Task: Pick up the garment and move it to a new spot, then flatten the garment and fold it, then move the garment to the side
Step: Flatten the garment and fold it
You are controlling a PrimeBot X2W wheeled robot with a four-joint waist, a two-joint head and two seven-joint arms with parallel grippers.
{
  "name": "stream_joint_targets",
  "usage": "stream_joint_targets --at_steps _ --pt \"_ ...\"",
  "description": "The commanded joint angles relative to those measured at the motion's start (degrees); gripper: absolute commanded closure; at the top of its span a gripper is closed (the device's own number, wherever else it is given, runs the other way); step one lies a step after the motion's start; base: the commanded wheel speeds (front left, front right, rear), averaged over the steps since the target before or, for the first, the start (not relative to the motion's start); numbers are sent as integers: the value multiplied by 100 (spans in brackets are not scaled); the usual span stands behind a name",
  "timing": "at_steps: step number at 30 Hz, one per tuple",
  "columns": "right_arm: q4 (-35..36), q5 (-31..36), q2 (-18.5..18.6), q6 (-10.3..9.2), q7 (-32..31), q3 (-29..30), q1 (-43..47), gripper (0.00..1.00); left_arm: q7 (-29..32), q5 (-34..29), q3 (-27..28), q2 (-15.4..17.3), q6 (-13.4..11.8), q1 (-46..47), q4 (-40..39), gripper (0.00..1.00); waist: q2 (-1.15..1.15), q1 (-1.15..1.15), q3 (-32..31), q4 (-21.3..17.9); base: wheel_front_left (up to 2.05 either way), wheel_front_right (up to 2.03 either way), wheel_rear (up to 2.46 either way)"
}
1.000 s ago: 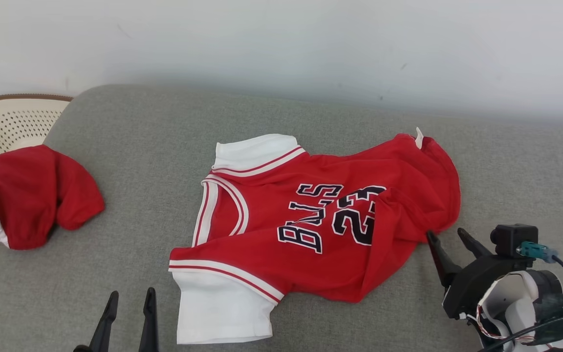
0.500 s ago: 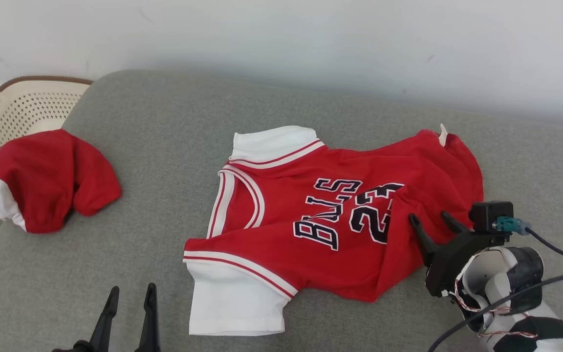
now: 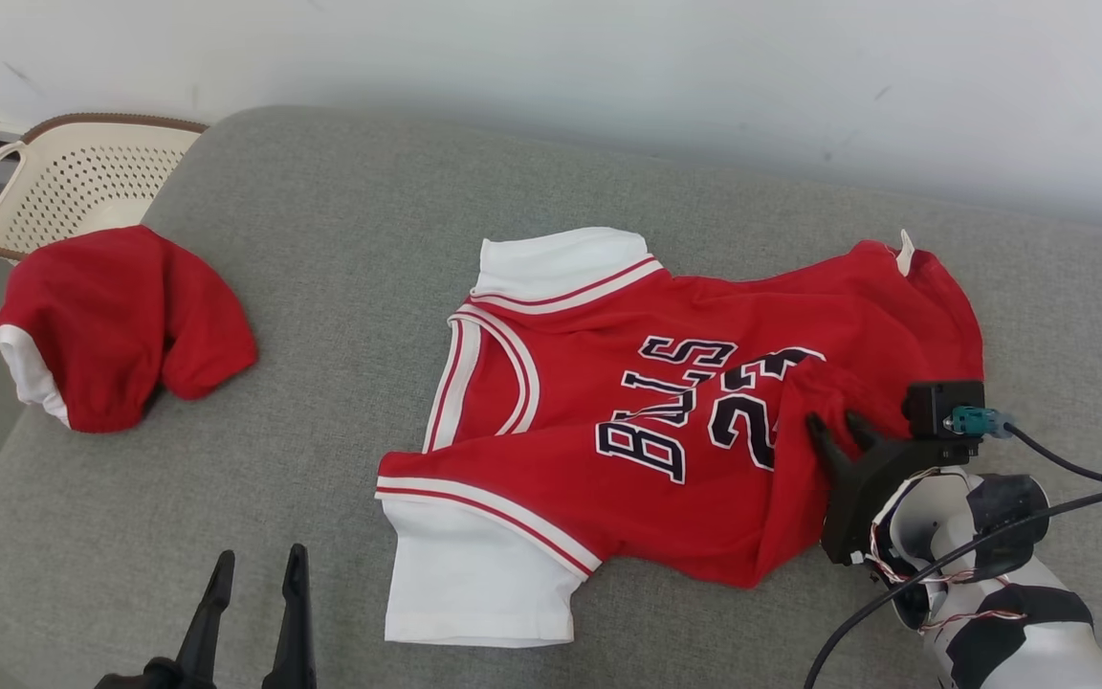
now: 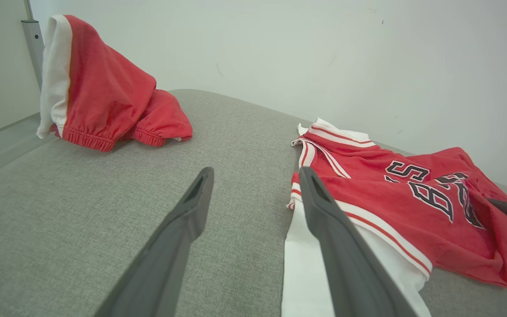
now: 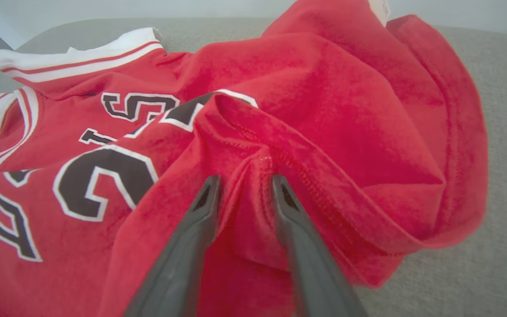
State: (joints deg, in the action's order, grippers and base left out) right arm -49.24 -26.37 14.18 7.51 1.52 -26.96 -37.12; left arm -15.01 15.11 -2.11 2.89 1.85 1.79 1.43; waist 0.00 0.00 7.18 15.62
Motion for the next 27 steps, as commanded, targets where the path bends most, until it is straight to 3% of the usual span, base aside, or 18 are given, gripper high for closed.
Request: stream_joint_targets --at_steps 1,3,13,20,27 --pt "-86 -41 -5 -3 53 -41 -62 75 -22 30 8 4 -29 42 8 0 0 0 12 5 0 0 0" --pt "-195 -86 9 -3 111 -82 -117 100 -22 34 11 4 -30 50 8 0 0 0 26 8 0 0 0" --pt "-100 -473 84 -3 634 -362 109 100 -21 -11 57 4 -43 -52 71 0 0 0 -135 -69 0 0 0" --pt "825 -856 418 -3 793 -432 842 100 -22 -47 86 5 -61 -221 28 0 0 0 -346 -301 0 0 0" --pt "1714 -789 707 -3 634 -139 1605 100 -22 -35 46 5 -83 -291 -16 0 0 0 -379 -504 0 0 0"
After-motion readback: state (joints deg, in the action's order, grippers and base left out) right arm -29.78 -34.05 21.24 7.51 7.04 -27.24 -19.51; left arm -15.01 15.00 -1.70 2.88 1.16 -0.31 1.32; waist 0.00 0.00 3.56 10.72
